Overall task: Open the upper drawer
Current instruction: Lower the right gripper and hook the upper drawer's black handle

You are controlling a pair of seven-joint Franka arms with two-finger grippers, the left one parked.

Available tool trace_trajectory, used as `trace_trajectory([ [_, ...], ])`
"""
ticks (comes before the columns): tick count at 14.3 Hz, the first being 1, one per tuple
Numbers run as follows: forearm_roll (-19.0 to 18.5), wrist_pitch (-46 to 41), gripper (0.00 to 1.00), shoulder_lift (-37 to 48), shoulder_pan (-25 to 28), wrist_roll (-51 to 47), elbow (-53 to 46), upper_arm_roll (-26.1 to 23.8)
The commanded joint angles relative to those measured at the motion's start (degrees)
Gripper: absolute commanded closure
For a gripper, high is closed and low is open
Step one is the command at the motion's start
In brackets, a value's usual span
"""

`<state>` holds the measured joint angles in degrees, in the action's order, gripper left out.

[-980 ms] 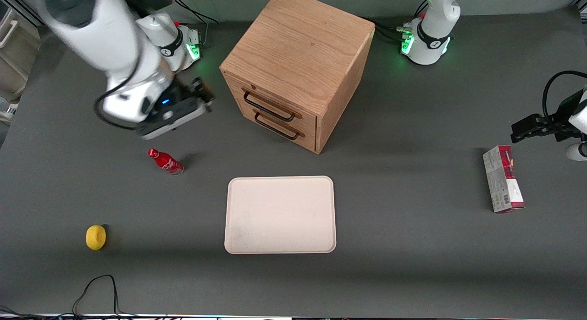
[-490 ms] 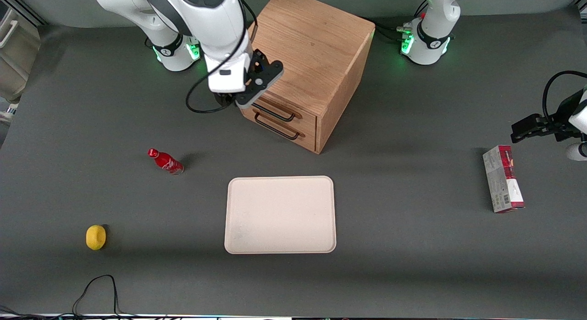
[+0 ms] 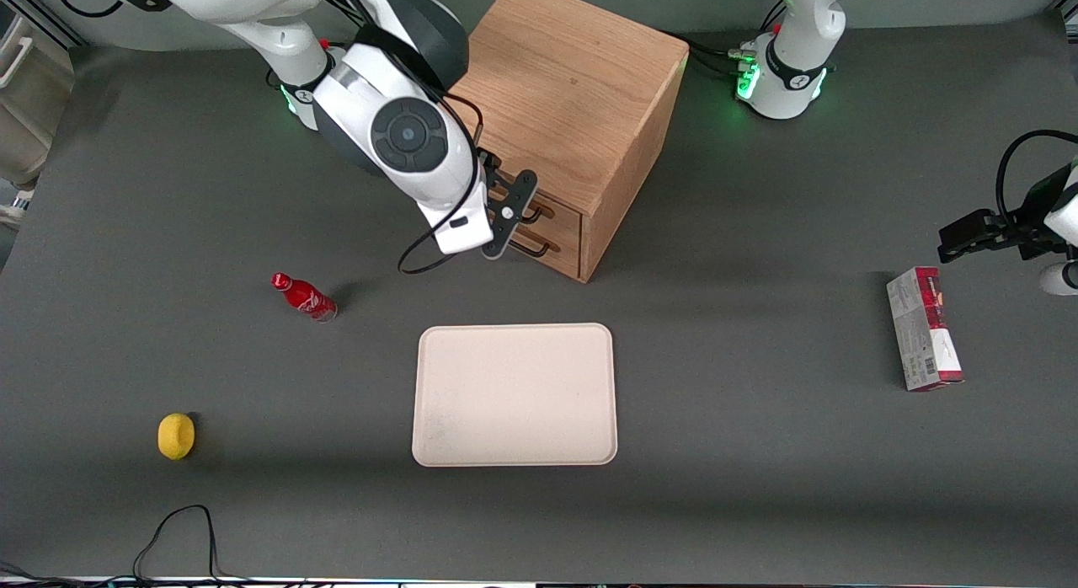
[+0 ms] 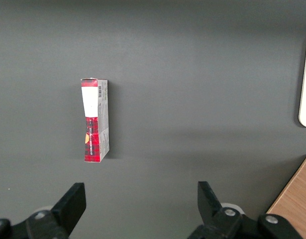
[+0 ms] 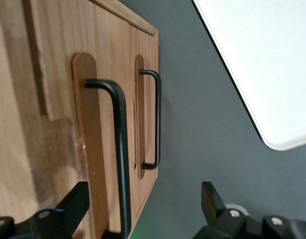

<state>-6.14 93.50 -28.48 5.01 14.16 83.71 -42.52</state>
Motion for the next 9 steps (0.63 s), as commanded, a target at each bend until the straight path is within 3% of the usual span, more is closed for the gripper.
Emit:
trace_trajectory([
  [1, 0.17, 1.32, 0.00, -0.35, 0.09, 2.09, 0.04, -0.63],
  [9, 0.08, 7.04, 0.00, -0.26, -0.17, 6.13, 4.44, -0.20],
])
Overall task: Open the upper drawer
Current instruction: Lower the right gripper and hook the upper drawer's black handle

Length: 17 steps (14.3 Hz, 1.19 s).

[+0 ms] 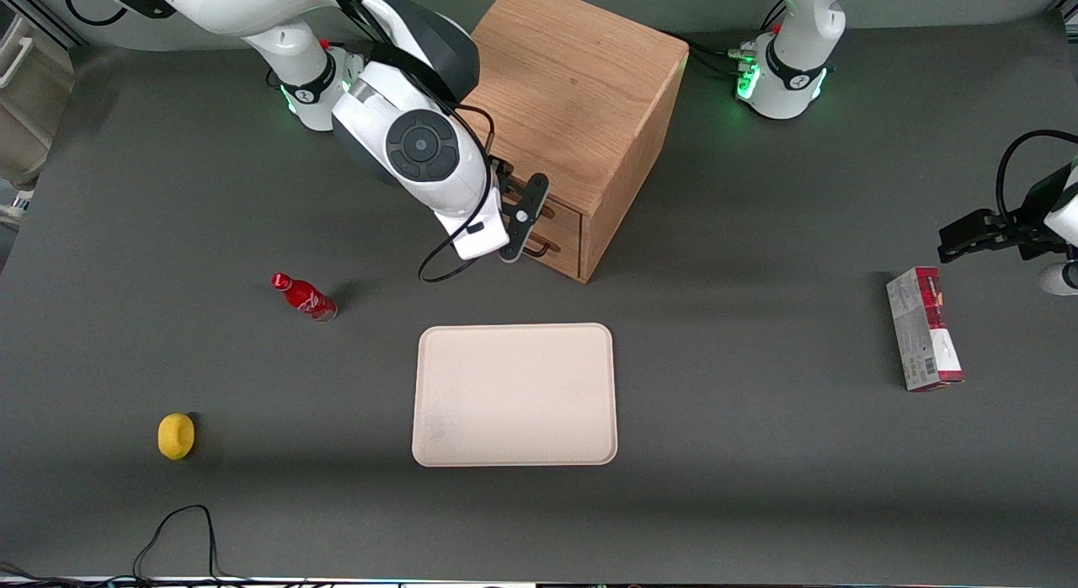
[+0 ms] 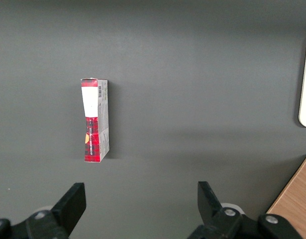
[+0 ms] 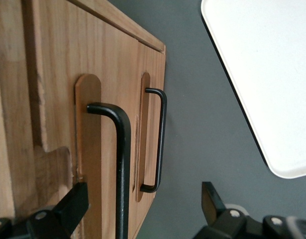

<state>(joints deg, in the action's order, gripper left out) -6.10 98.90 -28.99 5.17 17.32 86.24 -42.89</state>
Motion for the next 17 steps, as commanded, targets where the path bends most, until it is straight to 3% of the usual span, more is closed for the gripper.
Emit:
trace_trajectory([
  [1, 0.04, 1.91, 0.00, 0.25, -0.42, 3.59, 2.00, 0.18],
  [12, 0.12, 2.17, 0.00, 0.25, -0.78, 7.98, 2.09, 2.72],
  [17, 0.12, 2.17, 0.00, 0.25, -0.78, 12.12, 1.57, 7.64],
])
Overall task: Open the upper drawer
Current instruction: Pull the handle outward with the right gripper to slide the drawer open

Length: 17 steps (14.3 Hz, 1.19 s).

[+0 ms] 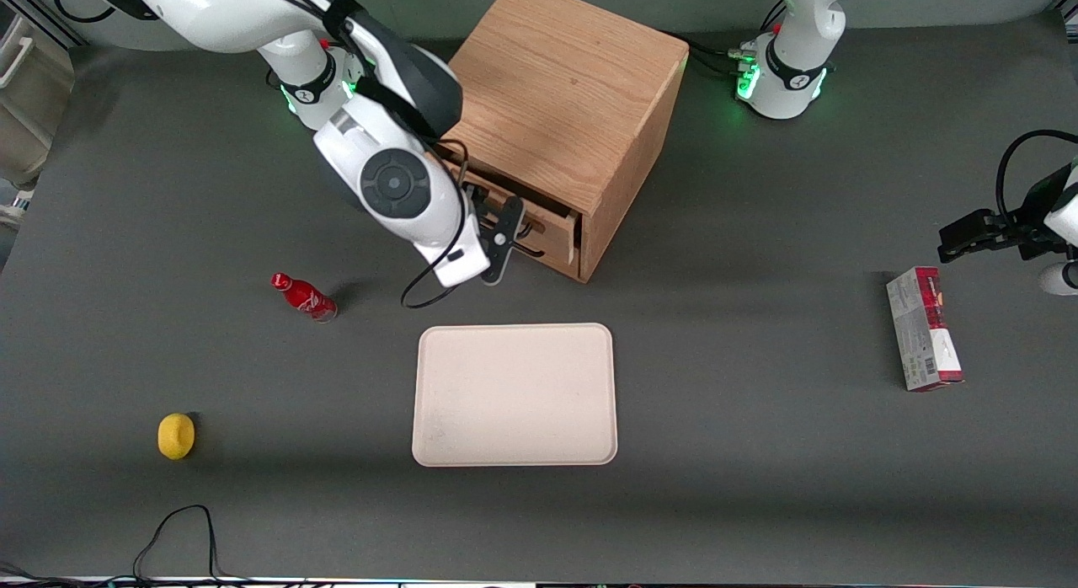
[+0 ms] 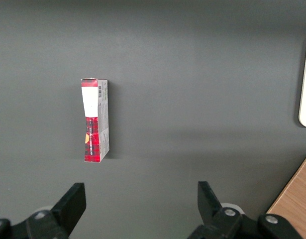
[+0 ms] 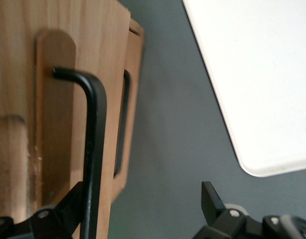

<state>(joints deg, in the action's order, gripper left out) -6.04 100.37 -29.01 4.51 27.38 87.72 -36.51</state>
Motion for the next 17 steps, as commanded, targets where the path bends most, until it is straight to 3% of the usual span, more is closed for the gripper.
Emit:
trace_trajectory([
  [1, 0.06, 0.71, 0.00, 0.27, -0.12, 2.06, -0.18, 2.05],
  [17, 0.06, -0.09, 0.00, -1.22, -0.56, 3.20, -11.60, 14.70],
])
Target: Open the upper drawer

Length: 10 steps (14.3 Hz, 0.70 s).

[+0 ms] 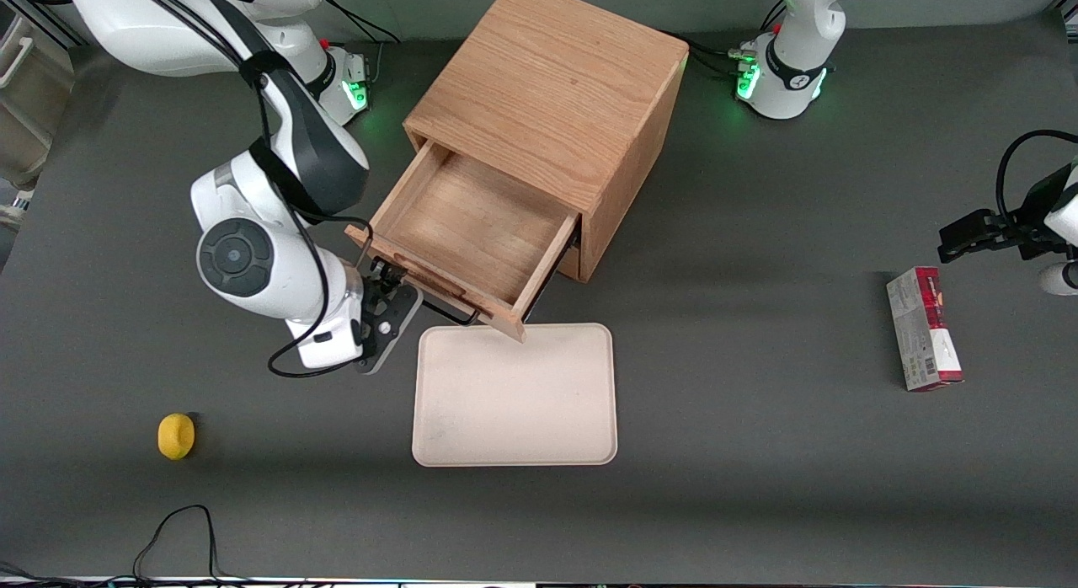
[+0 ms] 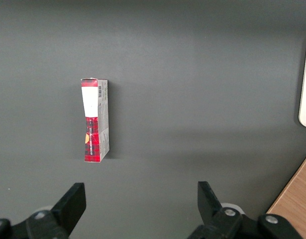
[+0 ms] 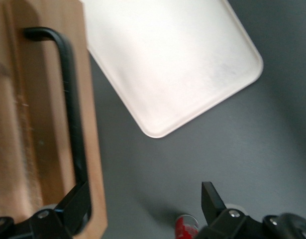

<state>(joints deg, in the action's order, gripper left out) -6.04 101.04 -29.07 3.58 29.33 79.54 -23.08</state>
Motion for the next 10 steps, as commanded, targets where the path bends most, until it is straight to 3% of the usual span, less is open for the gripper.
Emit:
trace_trajectory([
  [1, -0.12, -0.93, 0.00, -1.16, 0.38, 1.17, -4.30, 1.37],
  [7, 0.05, -3.12, 0.00, 1.64, 0.20, 1.08, -12.66, 9.09],
  [8, 2.23, -4.96, 0.00, 4.09, -0.67, 0.73, -12.31, 11.02],
  [10, 12.50, -10.75, 0.00, 9.53, -0.51, -2.06, -9.87, 20.04],
])
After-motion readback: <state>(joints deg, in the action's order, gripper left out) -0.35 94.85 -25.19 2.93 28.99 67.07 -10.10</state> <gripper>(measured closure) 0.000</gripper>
